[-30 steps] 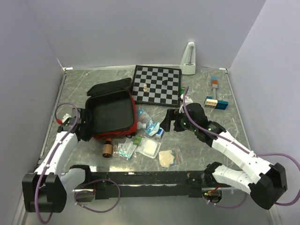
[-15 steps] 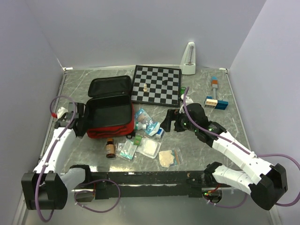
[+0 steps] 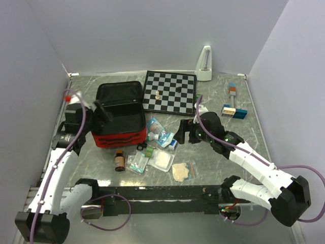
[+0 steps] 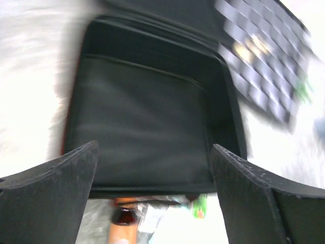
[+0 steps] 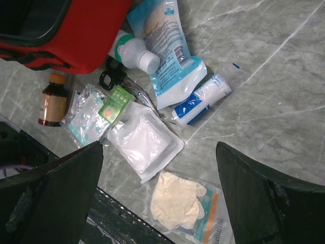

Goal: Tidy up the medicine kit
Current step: Move the medicine box to the center of the board, then adjust the medicine box at the center of the board.

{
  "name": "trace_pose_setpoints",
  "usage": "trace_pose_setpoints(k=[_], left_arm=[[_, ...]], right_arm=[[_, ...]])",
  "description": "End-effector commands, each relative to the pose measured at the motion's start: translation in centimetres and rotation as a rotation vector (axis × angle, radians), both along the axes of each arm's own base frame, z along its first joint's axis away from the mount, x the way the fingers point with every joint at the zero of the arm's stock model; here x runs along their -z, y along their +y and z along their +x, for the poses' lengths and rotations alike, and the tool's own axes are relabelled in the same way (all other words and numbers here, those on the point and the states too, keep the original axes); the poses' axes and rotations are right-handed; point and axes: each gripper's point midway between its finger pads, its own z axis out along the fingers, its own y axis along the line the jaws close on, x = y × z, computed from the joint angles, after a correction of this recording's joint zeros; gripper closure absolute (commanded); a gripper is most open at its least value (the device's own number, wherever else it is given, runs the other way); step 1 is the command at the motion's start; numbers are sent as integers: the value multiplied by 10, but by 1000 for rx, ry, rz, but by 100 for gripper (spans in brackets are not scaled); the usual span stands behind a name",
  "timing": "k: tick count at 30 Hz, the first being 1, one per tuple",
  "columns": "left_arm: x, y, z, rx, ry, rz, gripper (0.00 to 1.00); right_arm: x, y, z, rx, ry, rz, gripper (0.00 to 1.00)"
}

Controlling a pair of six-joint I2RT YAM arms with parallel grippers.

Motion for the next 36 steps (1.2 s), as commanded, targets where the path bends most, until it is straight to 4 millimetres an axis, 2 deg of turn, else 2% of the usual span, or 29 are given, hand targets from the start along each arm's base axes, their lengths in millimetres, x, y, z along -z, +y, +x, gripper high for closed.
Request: trace_pose_setpoints(k=[1,4,7,9,13,21,26,28,30,36], left_arm=[[-40,-94,-13,562,-179,82,3],[-32,-125,-31,730,-166,152,4],[-27,-134,-32,758,-160,197,4],[-18,-132,-26,729,-128,246,4],[6,-117,-9,612,-32,395,4],[50,-120,-24,658,181,526,3],[70,-110,-20,618,240,594,1],[77,-97,-16,561,303,653,7],[80,-96,-13,546,342,675,14],[71,-100,-8,540,338,665,52]], right_arm=[[-12,3,3,-25,-32,1,2],[-14,1,3,-26,-41,-10,2],[-14,-1,2,-23,-42,-11,1],[-15,0,1,-25,-40,-6,2],[-18,-1,0,-22,-42,1,2],[-15,-3,2,-15,-49,-18,1],[-12,-1,2,-20,-42,-12,1],[-13,-1,2,-21,-44,-10,1],[-14,-1,2,-21,-46,-11,1],[-14,-5,2,-6,-58,-17,1]])
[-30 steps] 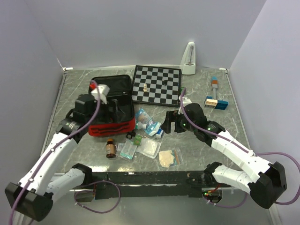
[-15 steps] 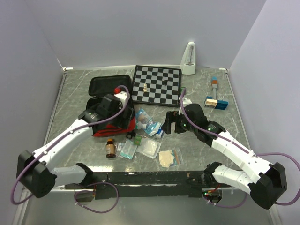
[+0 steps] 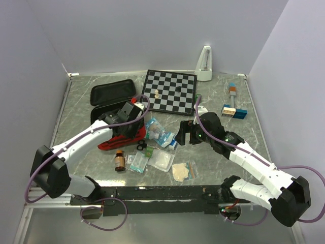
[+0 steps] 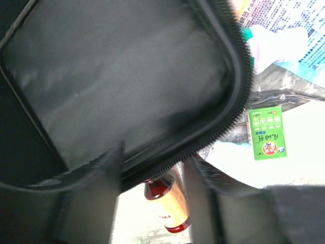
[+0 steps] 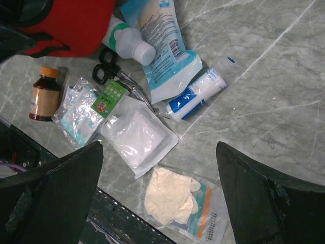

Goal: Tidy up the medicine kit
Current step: Adjust the medicine box at the center of the board.

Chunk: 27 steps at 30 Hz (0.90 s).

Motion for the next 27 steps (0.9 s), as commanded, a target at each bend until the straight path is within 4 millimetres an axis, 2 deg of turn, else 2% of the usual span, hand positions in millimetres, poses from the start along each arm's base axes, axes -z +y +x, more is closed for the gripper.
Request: trace_pose_setpoints(k=[1,5,10,13,16,18,21,27], left_arm=[[-24,11,10,-65,-62,26,59],[-27,13,12,-76,-71,33,99],[-38,23,16,-132,-109,57,99],[-47,40,21,-216,-140,44,99],[-46,58,25,-277,-130,35,99],[-45,62,26,-293,-145,47,99],[-30,75,22,-345,-119,90,99],[18,65,9,-386,20,67,99]], right_arm=[[-19,-1,6,10,-65,18,1],[-18,0,6,10,-62,19,1],[-26,1,8,7,-74,26,1],[-35,7,10,-5,-84,51,1],[-41,16,11,-28,-84,84,1],[-42,22,12,-38,-77,96,1],[-38,30,11,-52,-56,94,2],[-28,31,10,-43,-37,81,2]])
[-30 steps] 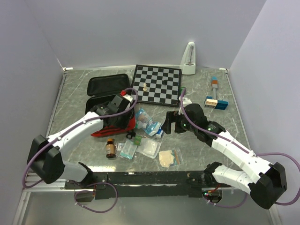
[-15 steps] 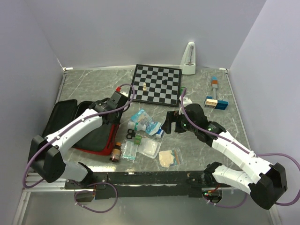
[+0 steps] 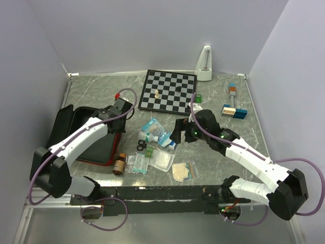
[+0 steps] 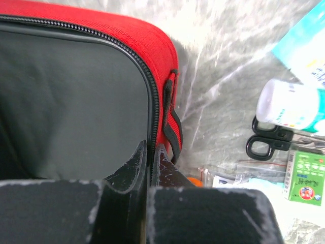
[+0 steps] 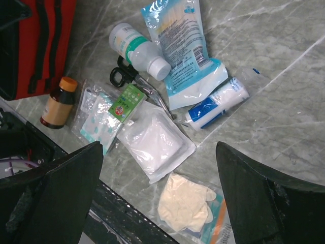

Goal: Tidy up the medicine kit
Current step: Adjust the medicine box at the center of the board.

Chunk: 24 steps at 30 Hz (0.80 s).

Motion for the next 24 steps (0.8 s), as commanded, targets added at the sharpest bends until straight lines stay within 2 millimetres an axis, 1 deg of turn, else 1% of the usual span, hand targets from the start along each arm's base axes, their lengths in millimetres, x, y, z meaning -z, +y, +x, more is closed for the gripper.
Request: trace_pose_setpoints(k=[1,4,7,8,12,15,18,21,24], left_arm=[[35,7,-12,-89,94,18,99],[56,0,-14,-119,156,5,99],[73,-17,-16,-127,217,-32,99],[78,-27,-17,-118,246,-63,99],[87,-62,-14,-123,301,-192,99],[93,-93,-14,-118,339,-303,99],[97,-122,-15,-120,346,-393,99],[98,-154,-18,-98,341,-474,99],[102,-171,-18,-74,334,-499,99]], right_arm=[[-19,7,6,8,-39,44,2],[-19,4,5,19,-39,32,2],[-18,0,3,30,-33,23,2],[-18,-1,1,31,-25,23,2],[-24,-7,-4,44,-18,23,2],[-35,-10,-7,50,-35,38,1],[-43,-13,-10,55,-56,48,1],[-47,-19,-11,67,-78,43,0],[-47,-25,-11,79,-90,26,0]])
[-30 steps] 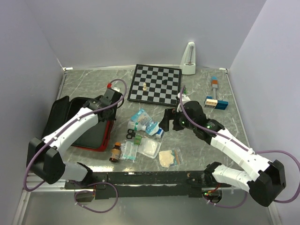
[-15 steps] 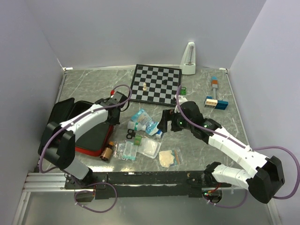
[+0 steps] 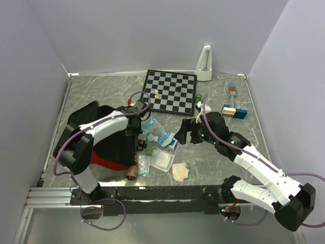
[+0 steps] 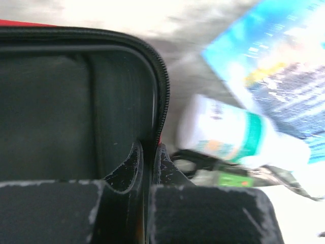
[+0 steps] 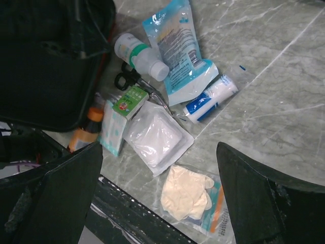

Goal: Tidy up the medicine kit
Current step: Adjust the medicine box at the center of the board.

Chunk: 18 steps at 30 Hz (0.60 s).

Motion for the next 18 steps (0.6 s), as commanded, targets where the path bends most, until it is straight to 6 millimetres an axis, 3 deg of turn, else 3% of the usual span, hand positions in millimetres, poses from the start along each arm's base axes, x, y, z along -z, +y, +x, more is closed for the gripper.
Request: trace_pose_setpoints(k=[1,9,13,18], left_arm=[[30,-93,-22,34,121,-343,99],[6,-74,-20,28,13,-342,99],[-14,-69,-19,33,-38,-373,99],[-24,-56,-16,21,-75,-362,99]], right_arm=[[-20,-8,2,31,-53,-1,0],[-21,-15,0,41,-78,-13,0],[-21,-10,2,31,-73,-4,0],[-20,-5,2,13,-66,5,0]])
